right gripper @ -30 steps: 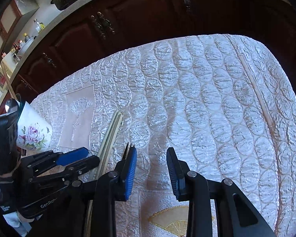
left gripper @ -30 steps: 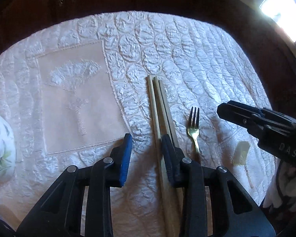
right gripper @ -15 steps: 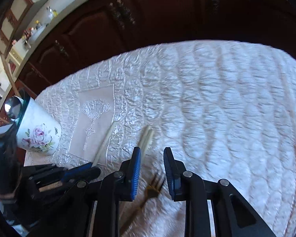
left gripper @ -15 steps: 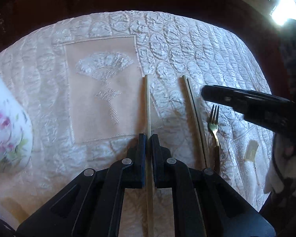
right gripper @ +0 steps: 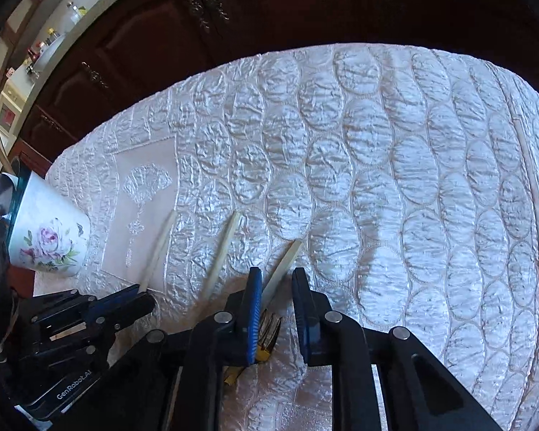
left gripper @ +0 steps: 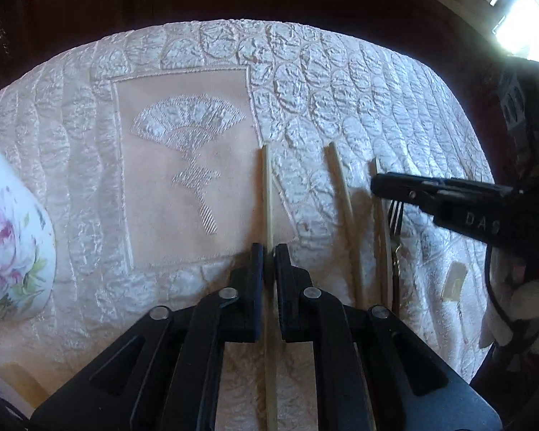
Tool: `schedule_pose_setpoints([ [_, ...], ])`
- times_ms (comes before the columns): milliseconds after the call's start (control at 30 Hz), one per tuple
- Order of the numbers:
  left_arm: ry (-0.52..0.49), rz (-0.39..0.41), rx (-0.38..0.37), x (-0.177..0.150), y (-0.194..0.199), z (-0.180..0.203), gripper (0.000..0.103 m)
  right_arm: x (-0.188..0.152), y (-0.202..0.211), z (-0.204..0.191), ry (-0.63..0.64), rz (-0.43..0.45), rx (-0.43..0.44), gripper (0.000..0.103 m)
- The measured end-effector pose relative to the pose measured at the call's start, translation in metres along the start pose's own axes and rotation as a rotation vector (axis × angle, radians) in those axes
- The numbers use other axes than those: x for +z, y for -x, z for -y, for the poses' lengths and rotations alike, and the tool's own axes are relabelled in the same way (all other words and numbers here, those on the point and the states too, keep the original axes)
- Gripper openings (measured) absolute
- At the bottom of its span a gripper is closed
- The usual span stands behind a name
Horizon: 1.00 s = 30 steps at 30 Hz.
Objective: Organize utensils
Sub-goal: 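Lift both chopsticks with both tools and carry them toward the cup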
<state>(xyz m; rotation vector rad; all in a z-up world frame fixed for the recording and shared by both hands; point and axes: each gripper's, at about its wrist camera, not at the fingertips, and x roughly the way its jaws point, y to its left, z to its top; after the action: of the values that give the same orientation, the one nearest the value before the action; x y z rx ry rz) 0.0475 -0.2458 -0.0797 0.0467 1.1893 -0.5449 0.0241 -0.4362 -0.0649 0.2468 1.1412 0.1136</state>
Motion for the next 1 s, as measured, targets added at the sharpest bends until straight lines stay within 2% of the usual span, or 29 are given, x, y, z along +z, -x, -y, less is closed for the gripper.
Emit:
schedule_pose_setpoints([
  [67, -0.004, 0.003, 0.006, 0.006, -0.001, 0.002, 0.01, 0.003, 0.001, 0.007, -0.012, -0.003, 0.002, 0.017],
  [167, -0.004, 0.01, 0.014, 0.018, -0.006, 0.005, 0.023, 0.008, -0.002, 0.013, -0.056, -0.004, 0.037, 0.017],
  [300, -0.007, 0.008, 0.038, 0.035, -0.016, 0.01, 0.031, 0.015, -0.006, 0.021, -0.097, -0.015, 0.062, 0.017],
  [367, -0.024, 0.012, 0.064, 0.041, -0.022, 0.015, 0.031, 0.016, -0.006, 0.026, -0.116, -0.017, 0.075, 0.016],
  [433, -0.045, 0.017, 0.083, 0.046, -0.026, 0.018, 0.029, 0.019, -0.004, 0.03, -0.111, -0.014, 0.064, 0.013],
  [500, -0.059, 0.02, 0.091, 0.049, -0.027, 0.018, 0.004, 0.02, -0.003, 0.028, -0.085, -0.006, 0.051, 0.012],
  [600, -0.016, 0.014, 0.02, 0.048, -0.017, 0.008, 0.004, 0.02, 0.005, 0.02, -0.059, 0.013, 0.055, 0.011],
  [767, 0.031, 0.098, -0.112, 0.035, 0.043, -0.008, 0.004, 0.016, 0.05, 0.003, -0.03, 0.121, 0.114, 0.009],
  [1000, -0.011, 0.218, -0.133, 0.012, 0.123, -0.017, 0.004, 0.003, 0.118, -0.027, 0.064, 0.25, 0.153, 0.005],
])
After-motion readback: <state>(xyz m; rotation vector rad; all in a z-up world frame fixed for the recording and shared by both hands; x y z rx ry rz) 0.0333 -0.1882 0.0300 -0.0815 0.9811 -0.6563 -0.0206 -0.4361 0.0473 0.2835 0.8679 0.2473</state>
